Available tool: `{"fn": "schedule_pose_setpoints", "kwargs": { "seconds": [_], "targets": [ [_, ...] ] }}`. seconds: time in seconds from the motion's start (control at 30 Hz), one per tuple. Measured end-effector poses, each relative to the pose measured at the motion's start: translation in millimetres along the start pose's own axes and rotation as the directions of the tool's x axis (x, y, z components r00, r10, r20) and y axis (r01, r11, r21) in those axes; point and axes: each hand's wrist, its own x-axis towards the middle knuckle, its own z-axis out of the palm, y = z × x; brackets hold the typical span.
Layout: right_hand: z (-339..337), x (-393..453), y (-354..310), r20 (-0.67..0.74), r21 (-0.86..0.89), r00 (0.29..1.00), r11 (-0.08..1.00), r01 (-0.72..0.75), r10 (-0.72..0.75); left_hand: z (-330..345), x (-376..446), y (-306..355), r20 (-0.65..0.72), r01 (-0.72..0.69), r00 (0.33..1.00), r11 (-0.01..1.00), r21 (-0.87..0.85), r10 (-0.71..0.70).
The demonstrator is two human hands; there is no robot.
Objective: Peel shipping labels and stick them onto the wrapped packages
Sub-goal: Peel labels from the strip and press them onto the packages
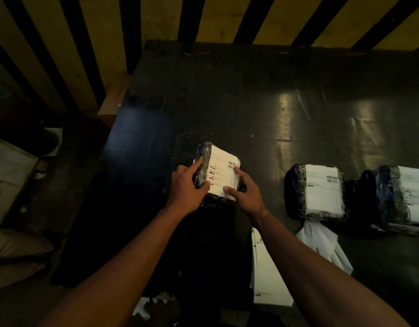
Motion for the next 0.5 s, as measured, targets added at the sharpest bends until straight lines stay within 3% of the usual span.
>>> {"fn": "schedule_pose_setpoints", "kwargs": {
  "seconds": [0.23,0.5],
  "targets": [
    [-1,-4,-12,0.018,0.148,1.0,0.989,-0.005,0.002,-15,0,23,-0.031,-0.036,0.999,0.998,0.052,0.038],
    [-47,-16,-21,-0.085,-0.049,0.988,0.991,0.121,-0.125,13,-12,44,0.004,-0.011,1.0,0.995,-0.099,0.011]
  ]
}}
